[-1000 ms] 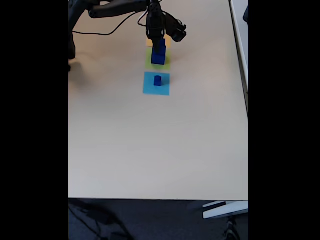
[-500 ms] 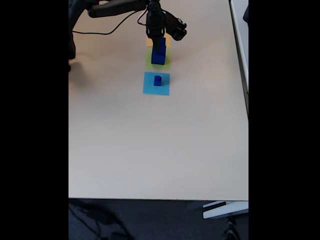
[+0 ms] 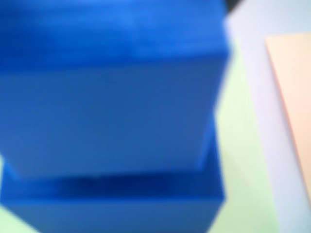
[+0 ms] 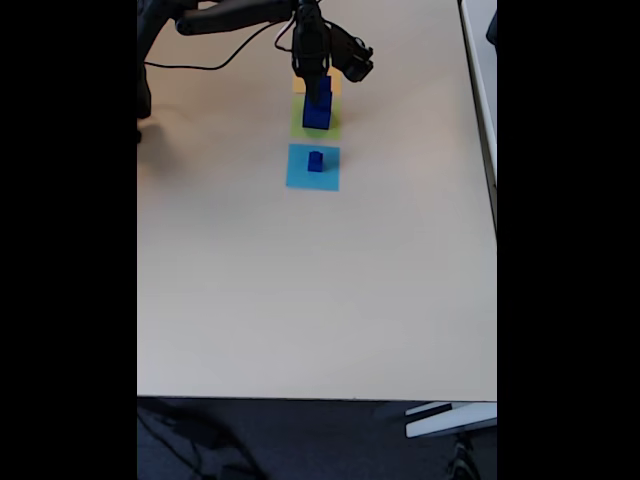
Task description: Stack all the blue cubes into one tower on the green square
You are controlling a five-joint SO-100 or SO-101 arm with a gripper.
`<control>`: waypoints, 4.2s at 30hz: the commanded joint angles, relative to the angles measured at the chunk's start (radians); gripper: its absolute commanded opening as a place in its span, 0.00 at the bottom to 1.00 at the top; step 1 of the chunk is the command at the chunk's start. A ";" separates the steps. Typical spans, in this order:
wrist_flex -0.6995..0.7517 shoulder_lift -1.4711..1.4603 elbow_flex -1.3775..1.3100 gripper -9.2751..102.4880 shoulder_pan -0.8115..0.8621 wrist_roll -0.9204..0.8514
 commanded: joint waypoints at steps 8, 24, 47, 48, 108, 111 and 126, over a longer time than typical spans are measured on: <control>-0.020 0.104 -0.003 0.24 0.005 -0.005; -0.026 0.104 0.003 0.25 0.005 -0.003; -0.057 0.121 0.009 0.33 0.003 -0.031; -0.058 0.124 0.009 0.35 0.003 -0.031; -0.373 0.302 0.265 0.37 0.296 -0.368; -0.382 0.290 0.275 0.36 0.310 -0.365; -0.469 0.324 0.426 0.38 0.279 -0.365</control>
